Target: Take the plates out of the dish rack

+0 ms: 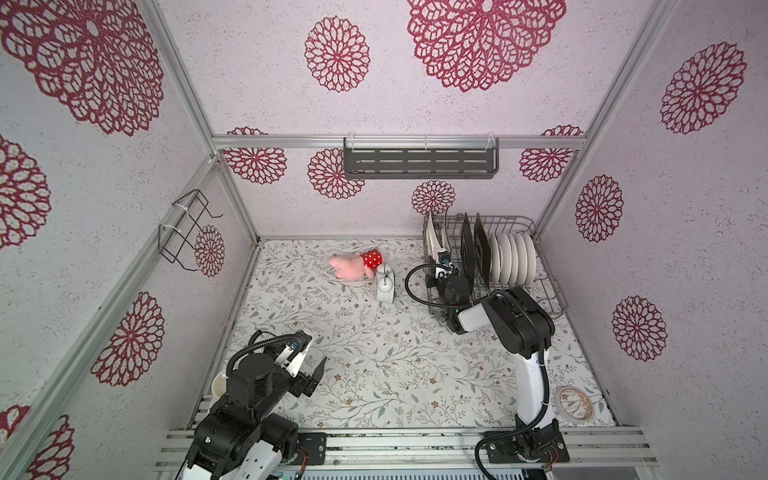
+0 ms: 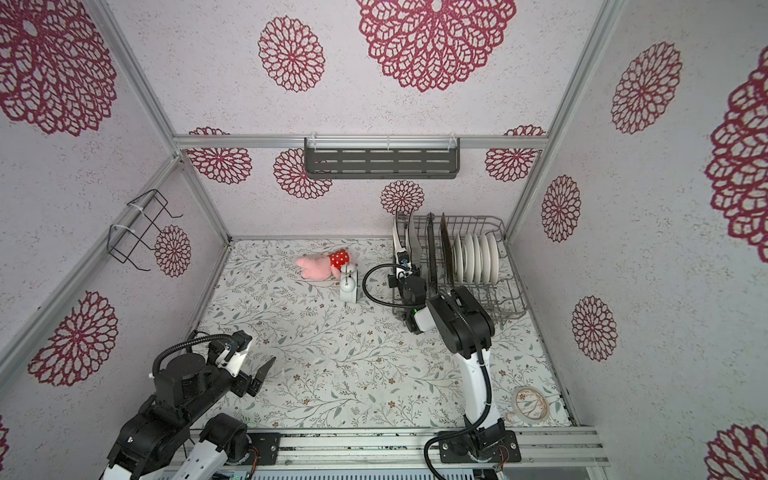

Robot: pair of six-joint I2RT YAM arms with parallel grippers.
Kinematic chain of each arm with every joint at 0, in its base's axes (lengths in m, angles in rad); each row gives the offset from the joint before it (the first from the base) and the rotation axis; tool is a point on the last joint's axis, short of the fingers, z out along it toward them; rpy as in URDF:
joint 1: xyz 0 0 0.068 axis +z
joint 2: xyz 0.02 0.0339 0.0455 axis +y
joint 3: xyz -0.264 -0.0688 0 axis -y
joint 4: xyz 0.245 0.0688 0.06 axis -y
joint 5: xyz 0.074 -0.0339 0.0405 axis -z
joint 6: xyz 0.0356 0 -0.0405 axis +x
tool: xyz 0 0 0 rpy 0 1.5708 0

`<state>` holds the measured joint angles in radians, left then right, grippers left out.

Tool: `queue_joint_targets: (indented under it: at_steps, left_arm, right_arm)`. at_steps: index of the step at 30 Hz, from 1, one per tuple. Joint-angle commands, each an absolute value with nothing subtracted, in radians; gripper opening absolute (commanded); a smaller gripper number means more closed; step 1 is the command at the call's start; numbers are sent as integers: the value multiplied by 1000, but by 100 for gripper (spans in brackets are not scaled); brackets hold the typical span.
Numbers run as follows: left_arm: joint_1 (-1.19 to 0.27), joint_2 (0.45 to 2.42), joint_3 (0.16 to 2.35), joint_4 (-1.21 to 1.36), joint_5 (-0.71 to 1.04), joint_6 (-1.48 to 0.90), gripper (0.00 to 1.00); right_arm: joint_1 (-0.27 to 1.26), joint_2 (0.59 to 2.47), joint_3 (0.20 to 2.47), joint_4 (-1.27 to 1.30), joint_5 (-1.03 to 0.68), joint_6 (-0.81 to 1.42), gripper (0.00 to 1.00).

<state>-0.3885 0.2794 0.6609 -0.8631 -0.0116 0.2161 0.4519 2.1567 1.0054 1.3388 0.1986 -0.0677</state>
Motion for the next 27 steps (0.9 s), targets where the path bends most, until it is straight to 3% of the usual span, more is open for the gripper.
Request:
queue_joint_targets:
  at_steps: [1,27]
  left_arm:
    - [-396,264,652,-839,0,231,97]
    - [-397,171,650,-854,54,255,97]
  right_arm:
    - [450,2083,999,1332,139,-70,7]
    - [455,1912,1026,1160,106,-102,0]
